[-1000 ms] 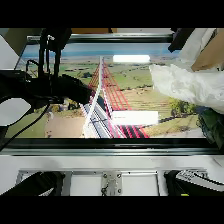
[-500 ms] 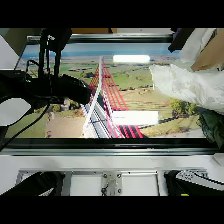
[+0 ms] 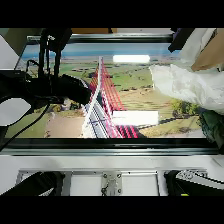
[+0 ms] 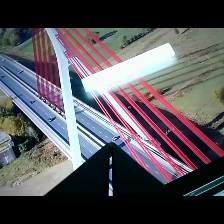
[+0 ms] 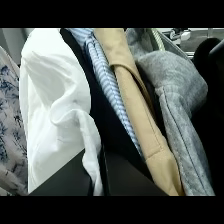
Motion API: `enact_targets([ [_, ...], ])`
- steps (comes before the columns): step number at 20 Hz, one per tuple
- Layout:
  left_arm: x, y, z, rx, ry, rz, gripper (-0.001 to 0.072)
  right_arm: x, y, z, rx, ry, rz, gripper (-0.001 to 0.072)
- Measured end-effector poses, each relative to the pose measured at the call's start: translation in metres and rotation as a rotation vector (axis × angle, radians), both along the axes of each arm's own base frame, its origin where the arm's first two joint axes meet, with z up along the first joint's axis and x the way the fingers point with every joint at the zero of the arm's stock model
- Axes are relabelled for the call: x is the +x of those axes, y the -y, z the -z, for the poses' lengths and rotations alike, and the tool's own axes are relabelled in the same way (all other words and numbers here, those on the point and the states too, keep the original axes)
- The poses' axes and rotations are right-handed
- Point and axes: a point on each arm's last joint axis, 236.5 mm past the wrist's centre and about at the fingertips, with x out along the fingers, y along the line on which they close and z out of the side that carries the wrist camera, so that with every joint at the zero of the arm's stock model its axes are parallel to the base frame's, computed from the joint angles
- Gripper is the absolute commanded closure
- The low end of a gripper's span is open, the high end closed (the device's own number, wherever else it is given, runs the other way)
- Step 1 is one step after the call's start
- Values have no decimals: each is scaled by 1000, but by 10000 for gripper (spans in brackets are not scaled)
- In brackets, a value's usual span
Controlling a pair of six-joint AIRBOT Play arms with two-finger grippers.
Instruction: Fold the clothes and pants, and hang the long-sleeved shirts on hangers.
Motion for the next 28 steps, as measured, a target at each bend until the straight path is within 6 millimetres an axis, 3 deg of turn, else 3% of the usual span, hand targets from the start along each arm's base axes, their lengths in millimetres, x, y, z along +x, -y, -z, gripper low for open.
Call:
enact_targets([
  [9, 0, 0, 0, 1, -2, 0, 697, 3, 7, 32, 79, -94, 5, 681],
  [10, 0, 0, 0, 2, -2, 0, 697, 3, 7, 33, 78, -106, 5, 532],
  [11, 0, 0, 0, 1, -2, 1, 697, 2, 6, 41, 99, -133, 6, 317],
  [12, 0, 0, 0, 2, -2, 0, 697, 3, 6, 40, 96, -134, 5, 219],
  [16, 0, 0, 0, 2, -2, 0, 697, 1, 0, 31, 72, -132, -2, 223],
  [19, 0, 0, 1, 2, -3, 0, 697, -4, -13, 9, 21, -102, -8, 222],
  [22, 0, 0, 1, 2, -2, 0, 697, -13, -42, -36, -87, -31, -27, 223],
  [25, 0, 0, 0, 1, -1, 0, 697, -11, -85, -74, -172, 39, -98, 223],
  [28, 3, -4, 0, 1, 3, -11, 697, 14, -137, -91, -223, 52, -260, 223],
])
